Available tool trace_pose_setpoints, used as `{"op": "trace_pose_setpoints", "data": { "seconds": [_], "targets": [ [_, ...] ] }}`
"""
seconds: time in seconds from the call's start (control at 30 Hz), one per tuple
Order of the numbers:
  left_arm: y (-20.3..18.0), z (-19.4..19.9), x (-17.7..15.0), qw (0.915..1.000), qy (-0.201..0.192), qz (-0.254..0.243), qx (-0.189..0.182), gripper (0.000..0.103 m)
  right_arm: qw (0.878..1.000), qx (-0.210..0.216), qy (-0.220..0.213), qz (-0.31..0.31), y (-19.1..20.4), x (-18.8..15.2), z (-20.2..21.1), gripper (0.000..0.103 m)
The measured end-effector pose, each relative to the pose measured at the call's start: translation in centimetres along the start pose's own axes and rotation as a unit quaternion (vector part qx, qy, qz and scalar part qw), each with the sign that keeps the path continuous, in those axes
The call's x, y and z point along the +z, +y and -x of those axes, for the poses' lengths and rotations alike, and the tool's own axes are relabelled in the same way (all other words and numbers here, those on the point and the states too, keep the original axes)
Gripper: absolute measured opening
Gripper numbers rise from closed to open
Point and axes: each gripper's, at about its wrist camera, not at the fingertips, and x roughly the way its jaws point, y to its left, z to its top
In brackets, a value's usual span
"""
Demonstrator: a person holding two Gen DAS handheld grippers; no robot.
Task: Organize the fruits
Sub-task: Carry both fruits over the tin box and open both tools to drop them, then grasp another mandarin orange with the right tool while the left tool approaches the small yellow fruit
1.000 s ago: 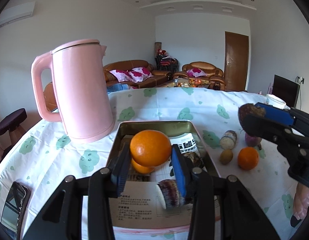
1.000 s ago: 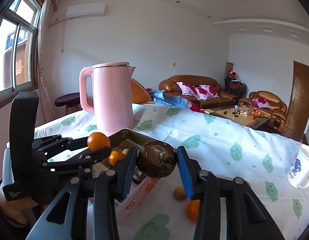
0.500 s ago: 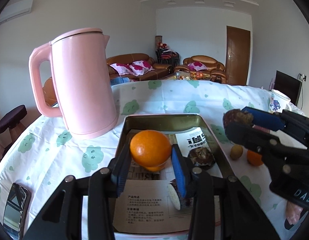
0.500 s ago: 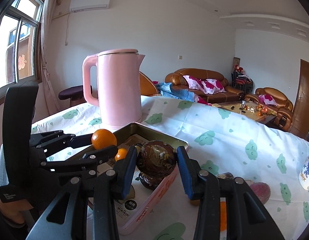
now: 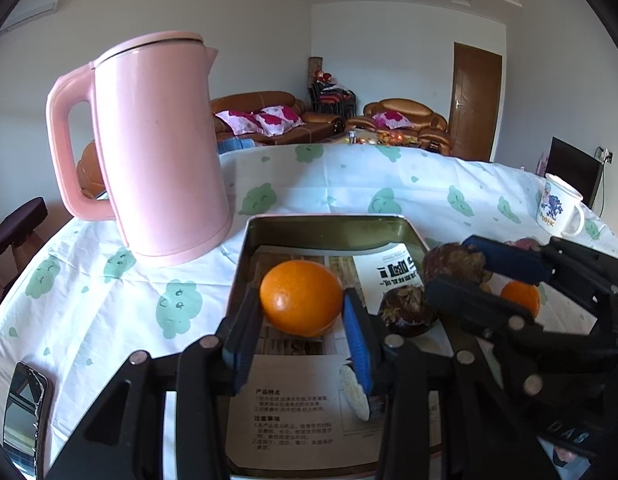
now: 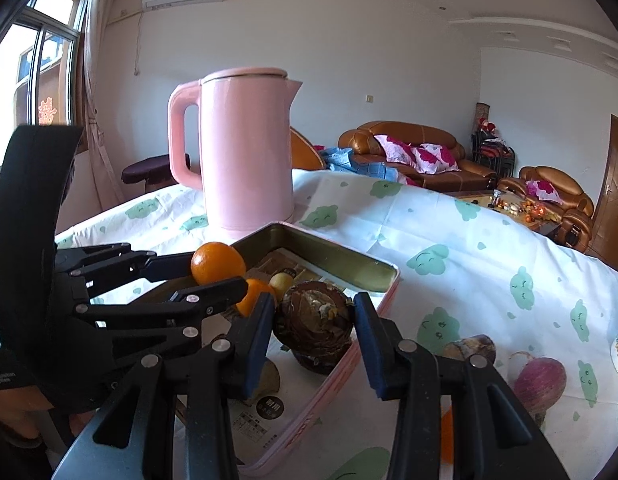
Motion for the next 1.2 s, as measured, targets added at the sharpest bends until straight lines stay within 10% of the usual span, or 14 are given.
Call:
{"op": "trace_pose_setpoints", "data": {
  "seconds": [0.4,0.67,0.93,1.2],
  "targets": [
    [0.7,-0.3,-0.2,0.9998,0.01,0.009,0.014,0.047,0.999,0.028,0.044,0.002,0.3,-0.4,-1.7,0.044],
    [0.5,1.7,0.0,0.9995,-0.023,0.019,0.011,0.095,1.0,-0.009,0.017,-0.013,-1.7,-1.1,1.3,0.063],
    [-4.1,2.9,0.6,0.9983,-0.047,-0.002,-0.034,0.096,0.989,-0.116,0.05,-0.075,-8.3,-4.0,4.5,0.063],
    [-8.8,1.9,0.4,0.9971,-0.033,-0.053,-0.042,0.1,0.987,-0.093,0.1,-0.09,-9.3,-4.9,2.8,0.063]
  ]
}}
